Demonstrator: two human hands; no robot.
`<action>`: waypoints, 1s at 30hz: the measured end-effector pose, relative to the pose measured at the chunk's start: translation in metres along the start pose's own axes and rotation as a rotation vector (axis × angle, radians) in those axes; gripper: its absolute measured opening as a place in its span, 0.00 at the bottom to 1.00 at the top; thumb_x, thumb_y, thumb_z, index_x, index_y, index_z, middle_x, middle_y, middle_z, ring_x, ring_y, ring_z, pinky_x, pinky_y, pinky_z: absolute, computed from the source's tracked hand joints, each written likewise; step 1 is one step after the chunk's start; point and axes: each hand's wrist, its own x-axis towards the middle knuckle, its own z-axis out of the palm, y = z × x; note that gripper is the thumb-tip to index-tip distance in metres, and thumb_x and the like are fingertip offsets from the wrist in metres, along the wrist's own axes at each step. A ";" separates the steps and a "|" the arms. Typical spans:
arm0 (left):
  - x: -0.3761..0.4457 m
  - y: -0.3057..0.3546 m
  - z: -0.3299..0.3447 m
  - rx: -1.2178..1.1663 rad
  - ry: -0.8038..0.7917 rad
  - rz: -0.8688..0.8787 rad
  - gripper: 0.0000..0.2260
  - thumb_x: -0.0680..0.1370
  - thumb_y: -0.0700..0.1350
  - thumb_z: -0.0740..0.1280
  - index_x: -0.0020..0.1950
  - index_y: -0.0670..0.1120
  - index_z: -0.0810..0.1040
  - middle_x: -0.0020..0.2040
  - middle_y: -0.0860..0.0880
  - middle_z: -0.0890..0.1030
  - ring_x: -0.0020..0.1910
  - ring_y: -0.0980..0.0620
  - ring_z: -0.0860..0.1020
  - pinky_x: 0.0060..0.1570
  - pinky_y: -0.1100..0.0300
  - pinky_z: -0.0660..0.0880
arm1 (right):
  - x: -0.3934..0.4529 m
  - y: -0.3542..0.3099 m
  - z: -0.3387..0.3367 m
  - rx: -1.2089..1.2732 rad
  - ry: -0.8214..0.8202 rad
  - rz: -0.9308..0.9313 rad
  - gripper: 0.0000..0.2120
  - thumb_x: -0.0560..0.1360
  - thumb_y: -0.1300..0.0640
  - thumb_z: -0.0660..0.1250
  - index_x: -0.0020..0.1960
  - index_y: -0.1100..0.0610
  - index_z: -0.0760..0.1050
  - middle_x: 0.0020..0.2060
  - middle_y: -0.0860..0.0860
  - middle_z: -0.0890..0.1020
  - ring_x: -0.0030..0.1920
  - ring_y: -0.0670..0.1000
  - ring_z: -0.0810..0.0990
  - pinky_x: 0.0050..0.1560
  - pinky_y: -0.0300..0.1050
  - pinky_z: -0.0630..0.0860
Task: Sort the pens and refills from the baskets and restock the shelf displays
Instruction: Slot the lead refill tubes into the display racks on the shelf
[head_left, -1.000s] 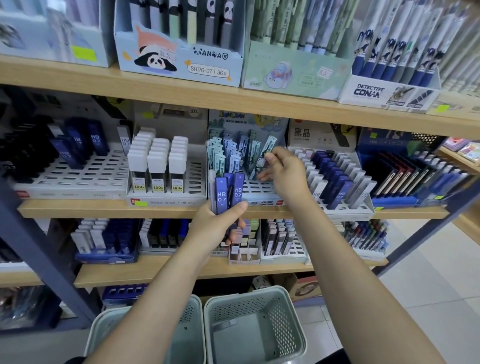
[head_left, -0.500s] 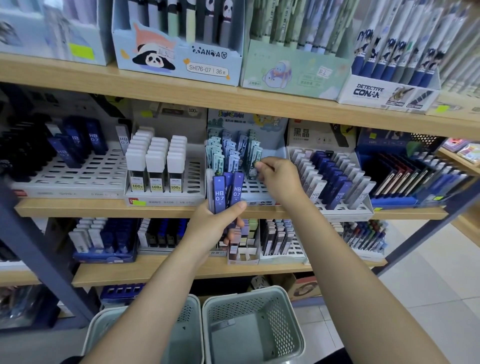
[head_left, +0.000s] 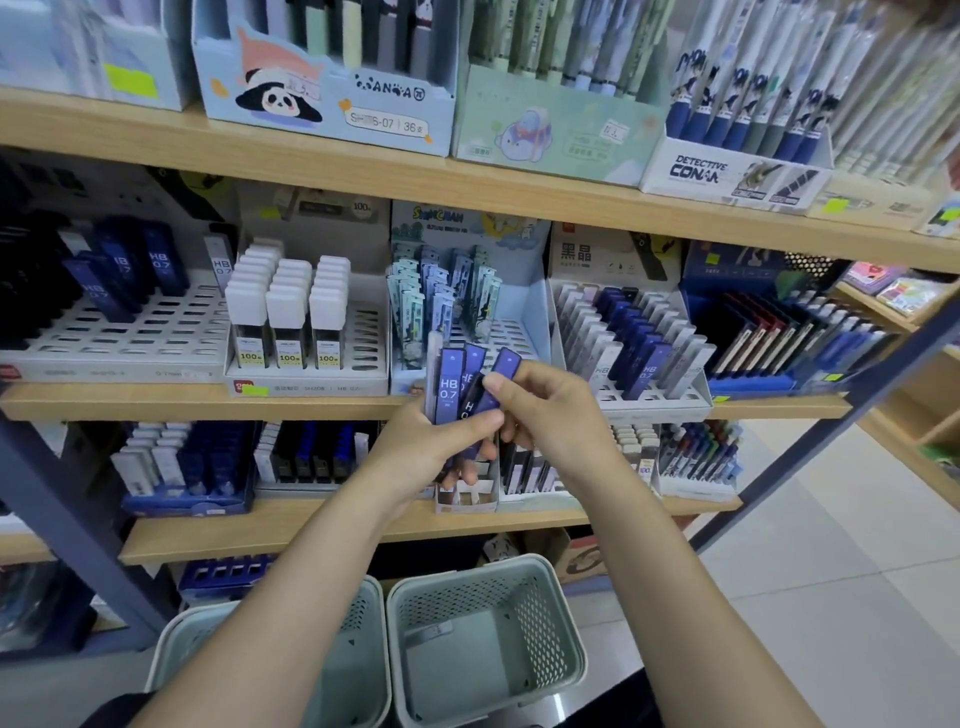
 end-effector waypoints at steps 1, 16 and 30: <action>-0.002 -0.001 0.003 0.000 -0.011 -0.001 0.08 0.78 0.46 0.72 0.50 0.41 0.82 0.39 0.43 0.85 0.26 0.50 0.75 0.25 0.61 0.67 | -0.003 0.002 -0.006 0.033 0.033 0.013 0.14 0.79 0.58 0.69 0.44 0.69 0.76 0.24 0.51 0.76 0.24 0.47 0.73 0.26 0.36 0.68; -0.023 0.012 0.075 -0.063 -0.034 -0.162 0.12 0.80 0.43 0.67 0.39 0.40 0.76 0.30 0.43 0.73 0.26 0.49 0.68 0.26 0.60 0.63 | -0.057 -0.005 -0.095 0.199 0.102 0.074 0.10 0.82 0.55 0.64 0.43 0.55 0.75 0.22 0.47 0.76 0.23 0.47 0.71 0.25 0.39 0.67; -0.066 0.043 0.018 -0.250 0.200 0.012 0.08 0.78 0.44 0.70 0.55 0.42 0.83 0.43 0.41 0.86 0.35 0.45 0.83 0.34 0.54 0.81 | -0.048 -0.039 -0.019 0.204 -0.093 -0.021 0.05 0.81 0.56 0.66 0.47 0.56 0.78 0.26 0.49 0.77 0.25 0.49 0.72 0.28 0.42 0.68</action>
